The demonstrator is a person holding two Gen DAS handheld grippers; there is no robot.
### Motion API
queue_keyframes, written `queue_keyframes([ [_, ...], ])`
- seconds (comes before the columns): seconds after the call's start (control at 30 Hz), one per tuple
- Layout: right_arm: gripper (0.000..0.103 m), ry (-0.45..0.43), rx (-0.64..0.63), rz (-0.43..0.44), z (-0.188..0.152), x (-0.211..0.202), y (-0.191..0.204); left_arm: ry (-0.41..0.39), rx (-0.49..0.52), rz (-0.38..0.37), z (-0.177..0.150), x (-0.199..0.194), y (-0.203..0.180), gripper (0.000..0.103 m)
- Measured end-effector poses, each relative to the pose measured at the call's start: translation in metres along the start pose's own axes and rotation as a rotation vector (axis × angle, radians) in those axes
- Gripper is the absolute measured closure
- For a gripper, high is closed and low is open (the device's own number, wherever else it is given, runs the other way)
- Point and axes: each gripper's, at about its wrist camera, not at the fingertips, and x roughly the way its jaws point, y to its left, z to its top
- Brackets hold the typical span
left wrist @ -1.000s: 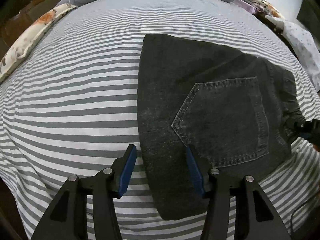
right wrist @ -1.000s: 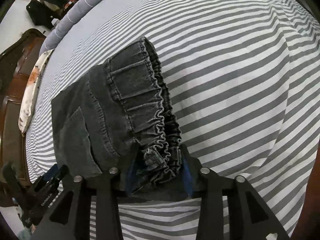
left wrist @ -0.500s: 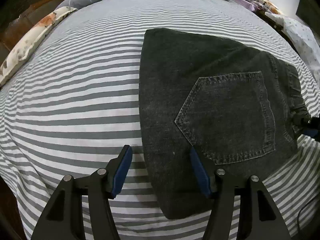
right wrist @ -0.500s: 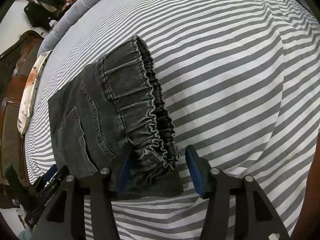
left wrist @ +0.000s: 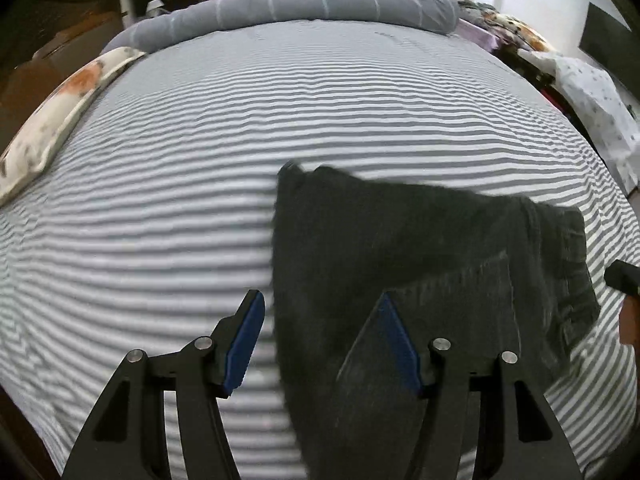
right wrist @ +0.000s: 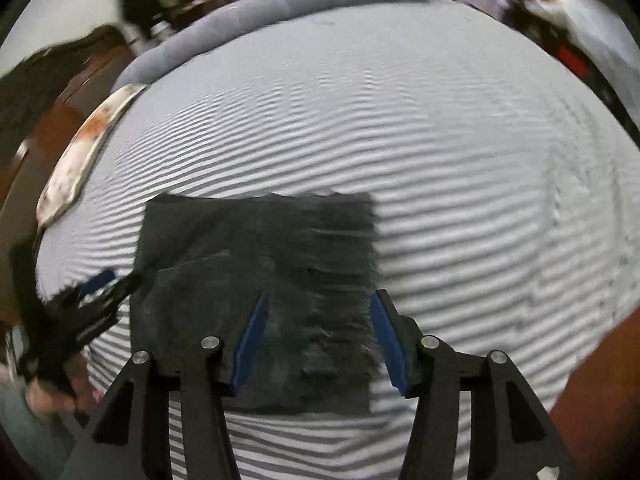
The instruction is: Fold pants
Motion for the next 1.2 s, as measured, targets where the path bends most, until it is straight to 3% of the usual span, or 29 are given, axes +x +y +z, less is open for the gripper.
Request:
queue_keyframes([
  [0.2, 0.053, 0.06, -0.134, -0.022, 0.008, 0.033, 0.036, 0.031, 0.031, -0.013, 0.036, 0.03, -0.014, 0.042],
  [0.37, 0.054, 0.132, -0.109, -0.035, 0.003, 0.058, 0.028, 0.103, 0.086, 0.017, 0.045, 0.065, -0.016, 0.04],
  [0.57, 0.053, 0.141, -0.106, -0.01, -0.012, 0.053, 0.017, 0.089, 0.071, -0.008, 0.045, 0.061, -0.008, 0.036],
  [0.9, 0.053, 0.133, -0.061, 0.057, -0.042, 0.031, -0.004, 0.136, 0.018, -0.06, -0.035, 0.01, 0.022, 0.036],
  [1.2, 0.049, 0.122, -0.098, 0.042, -0.061, 0.018, 0.007, 0.206, 0.013, -0.056, -0.09, -0.005, 0.008, 0.036],
])
